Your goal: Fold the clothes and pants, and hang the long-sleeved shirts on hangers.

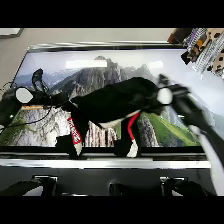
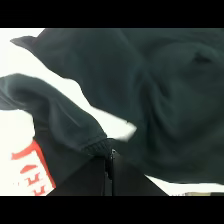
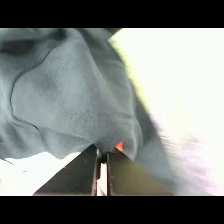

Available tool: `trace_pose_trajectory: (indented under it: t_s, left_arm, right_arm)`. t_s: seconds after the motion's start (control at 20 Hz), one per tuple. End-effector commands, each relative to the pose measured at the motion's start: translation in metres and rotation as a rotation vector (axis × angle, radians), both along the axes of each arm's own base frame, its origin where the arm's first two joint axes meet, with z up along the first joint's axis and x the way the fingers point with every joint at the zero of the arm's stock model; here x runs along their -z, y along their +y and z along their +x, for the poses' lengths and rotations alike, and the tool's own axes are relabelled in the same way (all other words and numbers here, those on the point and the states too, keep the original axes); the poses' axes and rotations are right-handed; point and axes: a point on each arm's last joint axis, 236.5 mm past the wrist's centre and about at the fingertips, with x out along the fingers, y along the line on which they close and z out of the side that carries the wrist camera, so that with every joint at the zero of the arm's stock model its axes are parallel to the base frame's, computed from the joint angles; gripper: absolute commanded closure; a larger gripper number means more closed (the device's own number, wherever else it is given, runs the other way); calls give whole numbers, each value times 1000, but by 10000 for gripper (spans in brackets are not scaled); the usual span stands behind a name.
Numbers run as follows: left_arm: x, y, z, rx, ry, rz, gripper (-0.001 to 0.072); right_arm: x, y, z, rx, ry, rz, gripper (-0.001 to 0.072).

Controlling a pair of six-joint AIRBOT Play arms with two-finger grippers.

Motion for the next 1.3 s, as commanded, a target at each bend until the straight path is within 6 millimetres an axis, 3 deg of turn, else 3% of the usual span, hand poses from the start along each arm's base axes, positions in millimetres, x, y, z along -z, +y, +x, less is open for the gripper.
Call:
trace_pose_trajectory:
  t_s: [0.0, 0.15, 0.25, 0.35, 0.45, 0.65, 0.7, 0.75, 0.8, 0.9, 1.05, 1.15, 1.25]
  left_arm:
    - [-8, -19, -35, 79, 76, -15, 684]
    - [-8, -65, -70, 200, 158, -67, 684]
    - [-9, -95, -83, 249, 156, -79, 684]
    - [-5, -121, -93, 268, 173, -94, 684]
    - [3, -140, -99, 287, 183, -99, 684]
    - [30, -164, -95, 305, 196, -91, 684]
    - [38, -166, -93, 303, 206, -87, 684]
    - [44, -167, -92, 301, 214, -82, 684]
    - [49, -167, -90, 295, 217, -80, 684]
    - [50, -166, -84, 284, 204, -80, 684]
    - [51, -160, -78, 269, 197, -75, 683]
    - [52, -156, -75, 263, 194, -68, 684]
    - [52, -153, -73, 253, 195, -70, 683]
  right_arm:
    - [-50, -89, -75, -64, 77, -197, 666]
    - [-67, -131, -119, -60, 145, -332, 665]
    - [-75, -154, -116, -18, 115, -420, 665]
    - [-69, -150, -97, -20, 64, -412, 664]
    - [-42, -134, -81, -36, 90, -358, 664]
    - [34, -89, -44, -70, 138, -206, 635]
    - [47, -82, -36, -70, 147, -182, 538]
    - [54, -72, -31, -73, 148, -143, 390]
    - [52, -59, -29, -108, 130, -100, 334]
    - [32, -31, -38, -226, 84, -20, 306]
    - [9, -6, -77, -464, 38, -154, 254]
    - [17, 5, -99, -499, 36, -251, 128]
    - [45, 22, -123, -522, 76, -265, 105]
